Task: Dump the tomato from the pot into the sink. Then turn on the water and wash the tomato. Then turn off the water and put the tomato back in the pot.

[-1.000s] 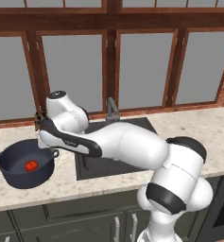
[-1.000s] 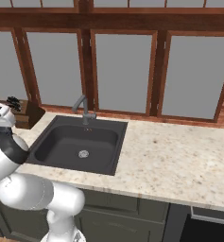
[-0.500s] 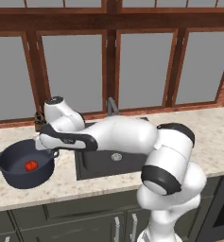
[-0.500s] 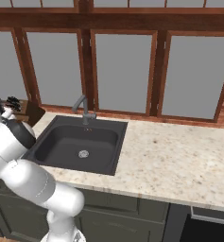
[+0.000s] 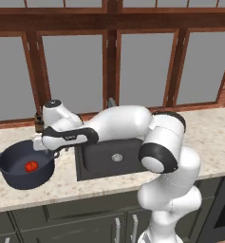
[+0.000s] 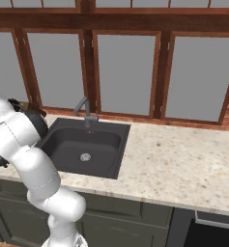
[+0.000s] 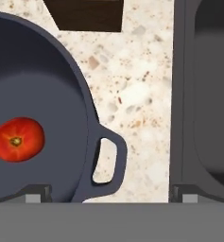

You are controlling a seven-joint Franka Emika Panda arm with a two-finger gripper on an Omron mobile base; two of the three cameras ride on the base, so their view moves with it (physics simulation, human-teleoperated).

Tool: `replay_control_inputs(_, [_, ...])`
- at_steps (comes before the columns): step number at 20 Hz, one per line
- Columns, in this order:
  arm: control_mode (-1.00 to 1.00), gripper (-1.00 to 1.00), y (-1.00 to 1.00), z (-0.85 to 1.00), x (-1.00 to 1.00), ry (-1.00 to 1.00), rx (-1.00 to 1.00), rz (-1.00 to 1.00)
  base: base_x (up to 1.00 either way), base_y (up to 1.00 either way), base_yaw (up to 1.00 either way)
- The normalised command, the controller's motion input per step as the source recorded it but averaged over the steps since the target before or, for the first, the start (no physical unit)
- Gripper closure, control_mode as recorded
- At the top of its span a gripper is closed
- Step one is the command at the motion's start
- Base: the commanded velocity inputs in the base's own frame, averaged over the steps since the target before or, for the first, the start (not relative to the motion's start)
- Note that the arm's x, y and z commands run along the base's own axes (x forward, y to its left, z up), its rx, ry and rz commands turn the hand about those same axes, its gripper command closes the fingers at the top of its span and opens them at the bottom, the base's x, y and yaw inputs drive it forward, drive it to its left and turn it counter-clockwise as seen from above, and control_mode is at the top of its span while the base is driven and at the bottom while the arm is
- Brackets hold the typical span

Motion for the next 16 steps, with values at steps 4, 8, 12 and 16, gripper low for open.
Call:
replay_control_inputs(4, [-1.00, -1.00, 0.15, -0.16, 0.30, 0.00, 0.00, -0.02, 0.00, 0.00, 0.00])
replay_control_inputs(8, [-1.00, -1.00, 0.16, -0.16, 0.28, 0.00, 0.00, -0.01, 0.00, 0.00, 0.00])
replay_control_inputs(12, [-1.00, -1.00, 0.08, -0.10, 0.09, 0.00, 0.00, -0.04, 0.00, 0.00, 0.00])
replay_control_inputs(16, [-1.00, -1.00, 0.03, -0.12, 0.00, 0.00, 0.00, -0.05, 0.00, 0.00, 0.00])
